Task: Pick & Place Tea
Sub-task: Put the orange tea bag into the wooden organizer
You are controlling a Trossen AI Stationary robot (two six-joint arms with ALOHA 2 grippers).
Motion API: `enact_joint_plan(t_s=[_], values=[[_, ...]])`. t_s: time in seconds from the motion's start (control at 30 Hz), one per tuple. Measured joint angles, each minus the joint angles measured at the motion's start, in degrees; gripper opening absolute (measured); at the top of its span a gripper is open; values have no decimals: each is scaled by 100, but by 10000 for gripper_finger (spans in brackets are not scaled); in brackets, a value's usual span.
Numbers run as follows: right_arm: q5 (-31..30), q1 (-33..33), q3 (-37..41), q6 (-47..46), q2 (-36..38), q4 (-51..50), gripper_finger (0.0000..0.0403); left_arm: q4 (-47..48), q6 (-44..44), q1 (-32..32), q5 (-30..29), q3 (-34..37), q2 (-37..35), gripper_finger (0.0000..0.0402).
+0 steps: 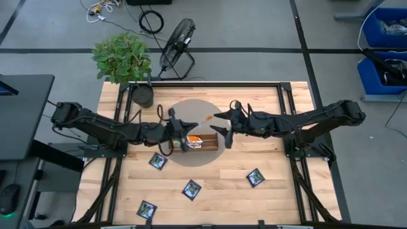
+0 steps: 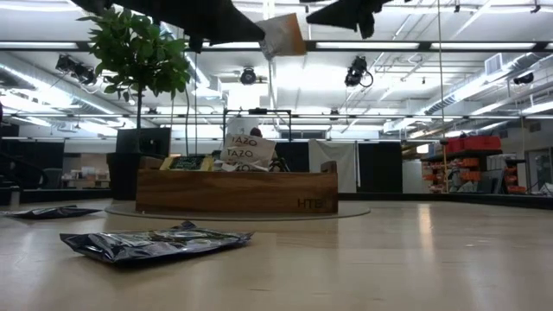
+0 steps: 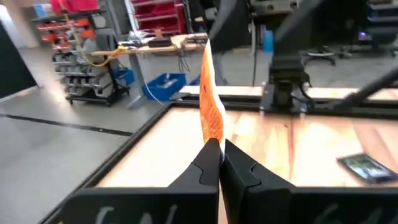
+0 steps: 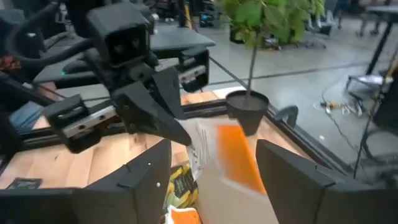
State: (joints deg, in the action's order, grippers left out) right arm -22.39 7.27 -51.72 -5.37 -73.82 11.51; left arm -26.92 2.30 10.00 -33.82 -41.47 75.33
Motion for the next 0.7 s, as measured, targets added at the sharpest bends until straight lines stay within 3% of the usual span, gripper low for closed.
enact_joint_plan(t_s=[0.2, 0.27, 0.43, 0.7], values=[[378, 125, -128, 558, 36, -234, 227, 1539, -168, 120, -1, -486, -137, 1], [506, 133, -392, 732, -4, -514, 218, 2447, -205, 143, -3, -790, -143, 1], [675, 138, -1280, 1049, -138, -1902, 195, 4241, -314, 252, 11, -1584, -87, 1], [845, 118, -2787, 1471, -1290, -3542, 176, 5011, -311, 432, 21, -1993, -73, 1]])
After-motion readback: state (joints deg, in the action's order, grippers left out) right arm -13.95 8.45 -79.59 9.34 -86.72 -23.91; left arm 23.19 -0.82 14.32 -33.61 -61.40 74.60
